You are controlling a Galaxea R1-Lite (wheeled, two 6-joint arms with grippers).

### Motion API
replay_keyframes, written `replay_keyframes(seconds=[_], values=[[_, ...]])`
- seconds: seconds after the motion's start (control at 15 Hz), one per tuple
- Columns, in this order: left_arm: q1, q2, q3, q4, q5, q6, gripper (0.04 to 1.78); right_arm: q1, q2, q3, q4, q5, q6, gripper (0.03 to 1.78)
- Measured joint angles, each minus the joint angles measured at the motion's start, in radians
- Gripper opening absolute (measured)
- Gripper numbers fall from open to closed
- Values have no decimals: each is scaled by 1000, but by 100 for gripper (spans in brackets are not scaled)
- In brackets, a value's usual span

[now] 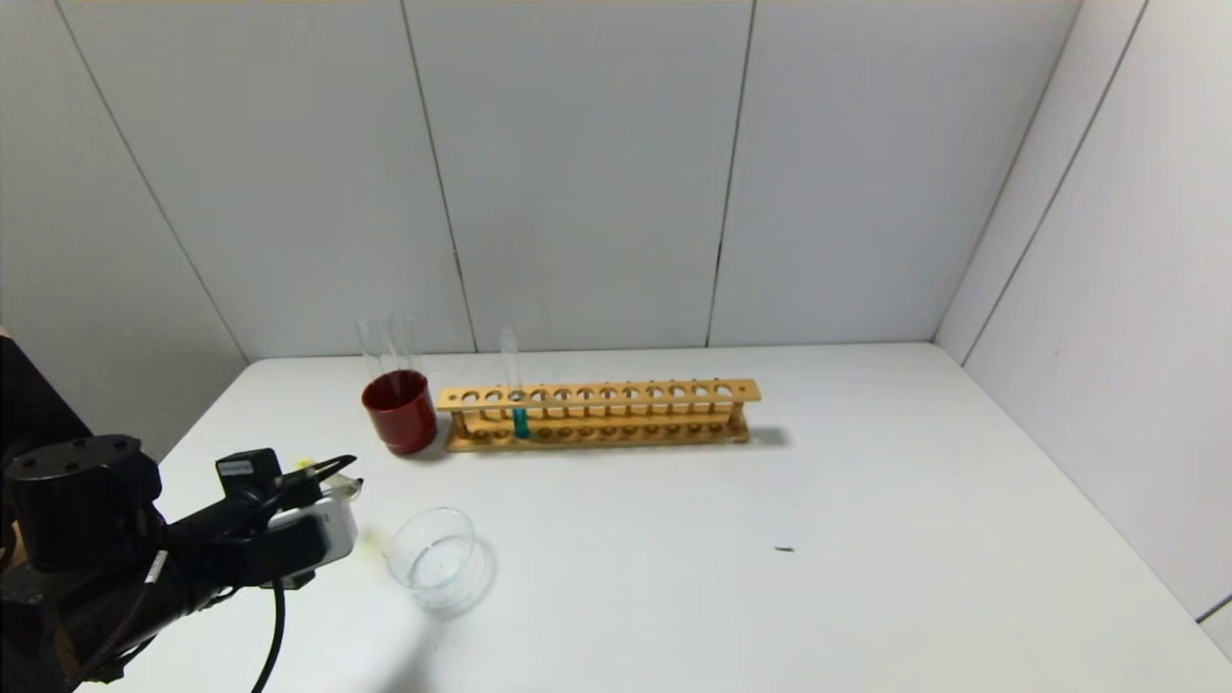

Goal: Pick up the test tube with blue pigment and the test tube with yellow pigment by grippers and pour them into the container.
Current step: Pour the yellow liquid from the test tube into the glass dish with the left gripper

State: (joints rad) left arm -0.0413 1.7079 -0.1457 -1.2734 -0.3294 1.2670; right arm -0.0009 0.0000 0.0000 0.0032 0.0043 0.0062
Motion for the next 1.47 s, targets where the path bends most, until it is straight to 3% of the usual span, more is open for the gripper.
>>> replay_keyframes(seconds=[0.53,1.13,1.47], values=[[-3,42,35,1,5,306,32,0,0,0,0,0,0,175],[-30,103,-32,-1,41,344,32,0,0,0,0,0,0,175],[-55,220,-103,-99,41,380,32,1,0,0,0,0,0,175]])
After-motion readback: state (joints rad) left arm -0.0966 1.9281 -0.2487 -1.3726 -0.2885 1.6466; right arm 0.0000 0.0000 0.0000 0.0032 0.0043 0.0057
